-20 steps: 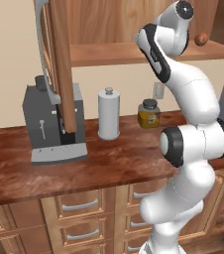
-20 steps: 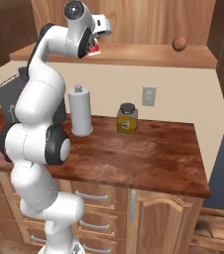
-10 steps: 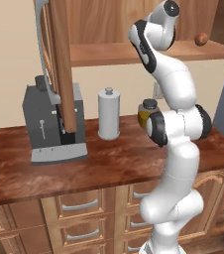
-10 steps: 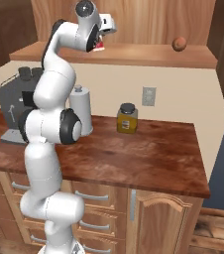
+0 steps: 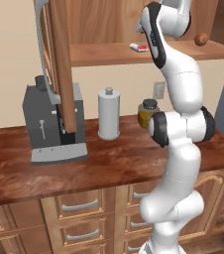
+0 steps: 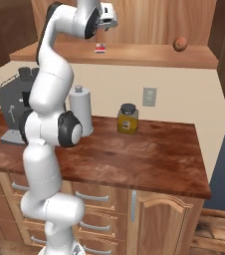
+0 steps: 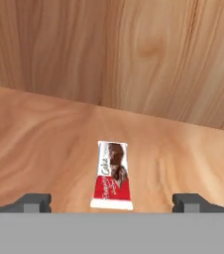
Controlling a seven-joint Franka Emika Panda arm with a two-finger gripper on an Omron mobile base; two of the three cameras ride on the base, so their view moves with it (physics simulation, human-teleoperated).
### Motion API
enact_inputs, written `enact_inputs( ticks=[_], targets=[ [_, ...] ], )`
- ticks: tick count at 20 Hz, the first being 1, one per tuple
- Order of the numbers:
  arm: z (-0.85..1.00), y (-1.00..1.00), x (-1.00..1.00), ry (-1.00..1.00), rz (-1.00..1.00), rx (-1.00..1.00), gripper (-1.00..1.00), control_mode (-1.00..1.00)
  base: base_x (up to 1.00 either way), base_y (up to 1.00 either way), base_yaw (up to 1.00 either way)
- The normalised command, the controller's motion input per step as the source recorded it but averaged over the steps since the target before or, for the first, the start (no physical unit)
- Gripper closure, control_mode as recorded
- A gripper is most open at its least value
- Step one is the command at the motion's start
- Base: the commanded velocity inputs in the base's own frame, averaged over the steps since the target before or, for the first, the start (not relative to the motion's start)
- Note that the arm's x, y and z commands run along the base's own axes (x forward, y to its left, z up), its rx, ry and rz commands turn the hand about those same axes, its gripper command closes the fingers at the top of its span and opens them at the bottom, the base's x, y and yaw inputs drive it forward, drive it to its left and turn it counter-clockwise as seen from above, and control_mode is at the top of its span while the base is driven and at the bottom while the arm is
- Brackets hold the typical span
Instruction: Pick the jam and bar from the counter and place them in the cabinets closest to them.
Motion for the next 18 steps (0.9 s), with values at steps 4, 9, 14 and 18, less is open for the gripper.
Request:
enact_inputs(
  ticks=[4,9,14,18],
  targets=[
    [-0.20,-0.23,-1.00,-0.10,0.00,0.02,-1.00,-1.00,0.00,0.00,0.00],
    [-0.54,-0.14,-1.00,-0.15,0.00,0.00,-1.00,-1.00,0.00,0.00,0.00],
    [-0.82,-0.02,-1.00,-0.17,0.00,0.00,-1.00,-1.00,0.00,0.00,0.00],
    [-1.00,0.00,-1.00,-0.13,0.00,-0.09,-1.00,-1.00,0.00,0.00,0.00]
  ],
)
